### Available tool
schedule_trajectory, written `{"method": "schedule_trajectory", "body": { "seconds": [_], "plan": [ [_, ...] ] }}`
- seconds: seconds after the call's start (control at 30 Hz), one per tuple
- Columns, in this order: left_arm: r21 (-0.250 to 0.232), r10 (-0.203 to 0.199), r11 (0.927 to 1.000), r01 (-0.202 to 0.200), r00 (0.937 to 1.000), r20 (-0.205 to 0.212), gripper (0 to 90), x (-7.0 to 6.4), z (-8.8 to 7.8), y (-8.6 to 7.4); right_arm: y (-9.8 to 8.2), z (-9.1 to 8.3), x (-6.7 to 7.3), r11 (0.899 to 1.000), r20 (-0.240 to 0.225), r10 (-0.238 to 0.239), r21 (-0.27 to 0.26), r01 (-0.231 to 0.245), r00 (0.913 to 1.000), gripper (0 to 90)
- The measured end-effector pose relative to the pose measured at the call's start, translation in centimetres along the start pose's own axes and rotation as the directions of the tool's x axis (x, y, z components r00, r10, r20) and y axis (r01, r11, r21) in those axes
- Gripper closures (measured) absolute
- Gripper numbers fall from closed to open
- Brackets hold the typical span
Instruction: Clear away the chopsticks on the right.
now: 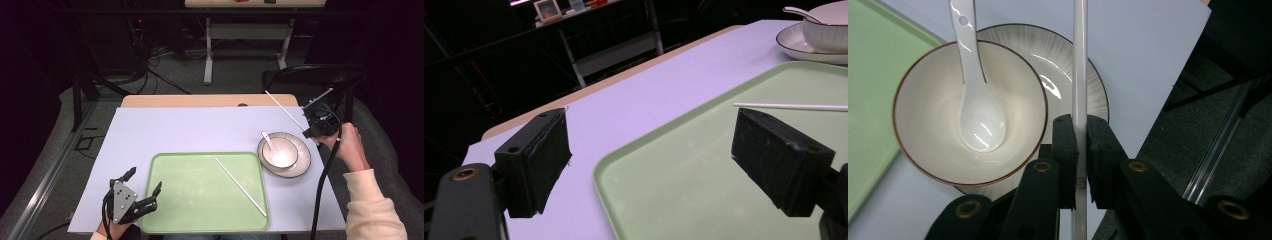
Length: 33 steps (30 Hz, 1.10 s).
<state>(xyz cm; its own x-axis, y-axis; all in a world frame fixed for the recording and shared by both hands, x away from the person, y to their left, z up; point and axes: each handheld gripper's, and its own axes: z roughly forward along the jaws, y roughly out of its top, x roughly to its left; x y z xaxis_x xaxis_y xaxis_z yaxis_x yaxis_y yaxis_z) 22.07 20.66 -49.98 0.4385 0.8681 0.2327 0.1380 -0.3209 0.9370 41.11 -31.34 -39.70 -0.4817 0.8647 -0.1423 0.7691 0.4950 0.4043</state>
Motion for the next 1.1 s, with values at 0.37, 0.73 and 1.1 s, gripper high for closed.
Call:
{"method": "schedule_trajectory", "body": {
  "seconds": [0.37, 0.73, 1.1],
  "plan": [
    [-0.004, -0.008, 1.0000, 0.008, 1.0000, -0.004, 15.4, 0.0, -0.2, -0.1, -0.2, -1.7, 4.0, 0.999, -0.044, 0.015, -0.048, -0.017, 0.9989, 83.8],
    [-0.014, -0.005, 0.9999, 0.005, 1.0000, 0.002, 15.4, 0.0, -0.2, 0.0, -0.7, -2.0, 8.4, 0.998, -0.082, -0.051, -0.040, 0.048, 0.9953, 83.8],
    [-0.019, -0.007, 0.9998, 0.007, 1.0000, 0.005, 15.4, 0.0, -0.1, 0.0, -1.9, 0.5, 12.3, 0.995, -0.143, -0.098, 0.021, 0.102, 0.9849, 83.8]
  ]
}}
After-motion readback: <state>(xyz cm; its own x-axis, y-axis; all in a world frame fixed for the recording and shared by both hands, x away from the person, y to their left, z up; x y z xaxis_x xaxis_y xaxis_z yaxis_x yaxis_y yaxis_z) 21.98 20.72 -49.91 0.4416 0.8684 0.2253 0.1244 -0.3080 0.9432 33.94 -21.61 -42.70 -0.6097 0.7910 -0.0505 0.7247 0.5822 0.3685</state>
